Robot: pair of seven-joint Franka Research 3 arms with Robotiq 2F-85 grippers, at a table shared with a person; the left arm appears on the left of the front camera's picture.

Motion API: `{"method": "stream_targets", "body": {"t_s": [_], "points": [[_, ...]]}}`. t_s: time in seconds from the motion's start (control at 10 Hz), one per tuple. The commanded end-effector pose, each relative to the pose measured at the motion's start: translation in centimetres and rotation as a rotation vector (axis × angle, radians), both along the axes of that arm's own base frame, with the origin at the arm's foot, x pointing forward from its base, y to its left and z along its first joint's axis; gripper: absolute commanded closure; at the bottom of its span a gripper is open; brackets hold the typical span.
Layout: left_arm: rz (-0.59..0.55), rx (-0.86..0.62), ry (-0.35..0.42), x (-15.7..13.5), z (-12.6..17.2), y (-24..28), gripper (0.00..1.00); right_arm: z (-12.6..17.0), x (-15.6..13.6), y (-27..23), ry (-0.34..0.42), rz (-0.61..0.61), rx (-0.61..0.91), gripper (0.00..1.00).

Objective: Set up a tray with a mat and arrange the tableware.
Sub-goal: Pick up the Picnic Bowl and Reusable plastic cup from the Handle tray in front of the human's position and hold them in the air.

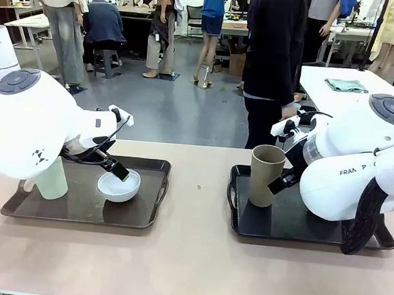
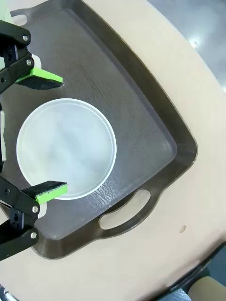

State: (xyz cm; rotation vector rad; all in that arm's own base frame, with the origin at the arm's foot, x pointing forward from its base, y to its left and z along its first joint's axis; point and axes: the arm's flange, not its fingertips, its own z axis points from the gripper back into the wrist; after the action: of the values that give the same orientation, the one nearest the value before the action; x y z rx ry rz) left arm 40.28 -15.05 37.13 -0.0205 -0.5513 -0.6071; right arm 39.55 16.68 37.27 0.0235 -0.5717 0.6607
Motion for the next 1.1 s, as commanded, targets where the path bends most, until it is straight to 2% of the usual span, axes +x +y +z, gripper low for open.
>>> {"method": "stream_targets", "body": {"t_s": [0.0, 1.0], "points": [[0.0, 0.0, 0.0, 0.0, 0.0, -0.01, 0.0, 0.0, 0.0, 0.0, 0.0, 0.0, 0.0, 0.0], [0.0, 0.0, 0.0, 0.0, 0.0, -0.01, 0.0, 0.0, 0.0, 0.0, 0.0, 0.0, 0.0, 0.0]]}}
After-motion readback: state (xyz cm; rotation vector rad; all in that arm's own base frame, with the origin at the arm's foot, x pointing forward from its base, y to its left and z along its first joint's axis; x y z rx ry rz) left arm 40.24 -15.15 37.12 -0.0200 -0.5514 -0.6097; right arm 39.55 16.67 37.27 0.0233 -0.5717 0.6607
